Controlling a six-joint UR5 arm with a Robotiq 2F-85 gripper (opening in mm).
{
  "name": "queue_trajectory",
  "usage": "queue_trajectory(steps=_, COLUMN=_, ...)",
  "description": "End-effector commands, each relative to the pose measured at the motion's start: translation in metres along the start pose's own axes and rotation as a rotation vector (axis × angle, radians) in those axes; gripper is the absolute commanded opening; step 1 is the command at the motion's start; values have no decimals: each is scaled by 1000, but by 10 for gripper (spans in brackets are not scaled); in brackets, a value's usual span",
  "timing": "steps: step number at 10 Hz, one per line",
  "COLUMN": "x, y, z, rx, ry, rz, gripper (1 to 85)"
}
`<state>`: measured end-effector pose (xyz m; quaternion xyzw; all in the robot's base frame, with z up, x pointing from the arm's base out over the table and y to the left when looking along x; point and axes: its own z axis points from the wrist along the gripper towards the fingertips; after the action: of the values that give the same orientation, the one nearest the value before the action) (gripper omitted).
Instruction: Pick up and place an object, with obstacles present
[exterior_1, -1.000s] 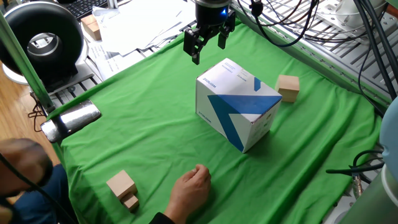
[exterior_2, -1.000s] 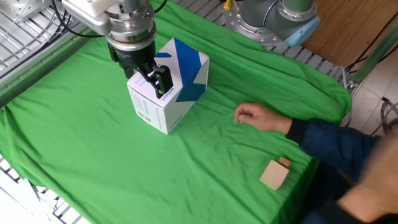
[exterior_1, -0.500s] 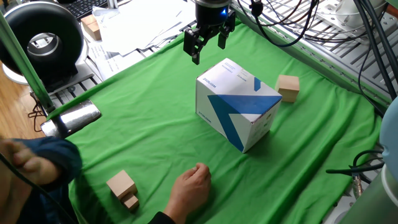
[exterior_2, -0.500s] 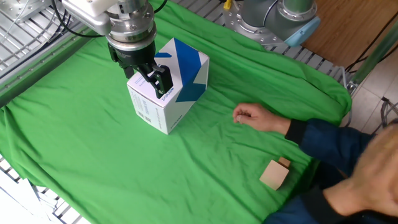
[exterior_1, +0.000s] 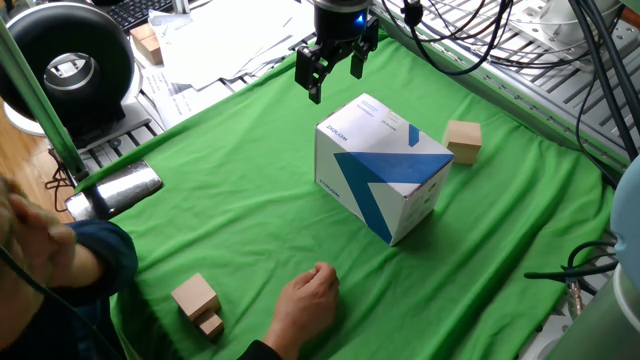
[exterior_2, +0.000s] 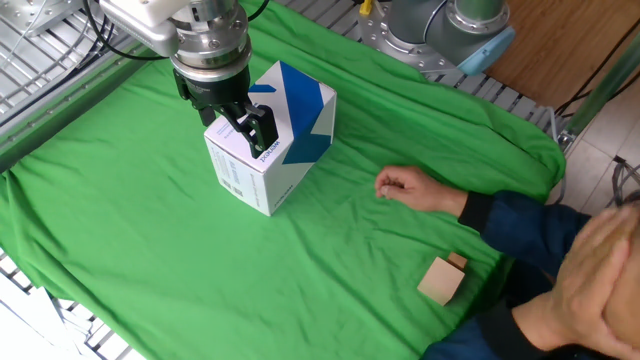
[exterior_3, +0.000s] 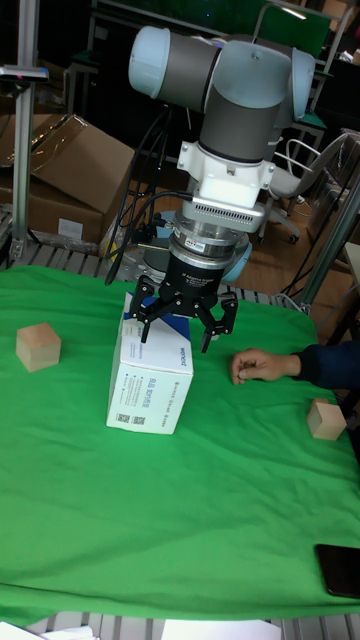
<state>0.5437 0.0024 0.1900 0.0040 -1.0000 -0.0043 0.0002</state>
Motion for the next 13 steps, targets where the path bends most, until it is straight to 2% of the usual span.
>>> queue_trajectory(steps=1, x=115, y=7, z=-27, rx=-24, ry=455, rz=-30, gripper=13)
queue_trajectory(steps=8, x=112, y=5, z=-27, rx=-9, ry=450, rz=-26, gripper=13)
queue_trajectory(steps=9, x=107, y=5, z=-25, rx=-7, ry=430, rz=-18, gripper=13)
queue_trajectory(steps=10, x=95, y=5, z=-20, rx=1, ry=382, rz=4, gripper=13)
queue_trajectory(steps=11, x=89, y=5, z=-17, rx=4, ry=357, rz=14, gripper=13)
queue_trajectory(steps=13, x=88, y=5, z=-18, rx=7, ry=357, rz=16, gripper=13)
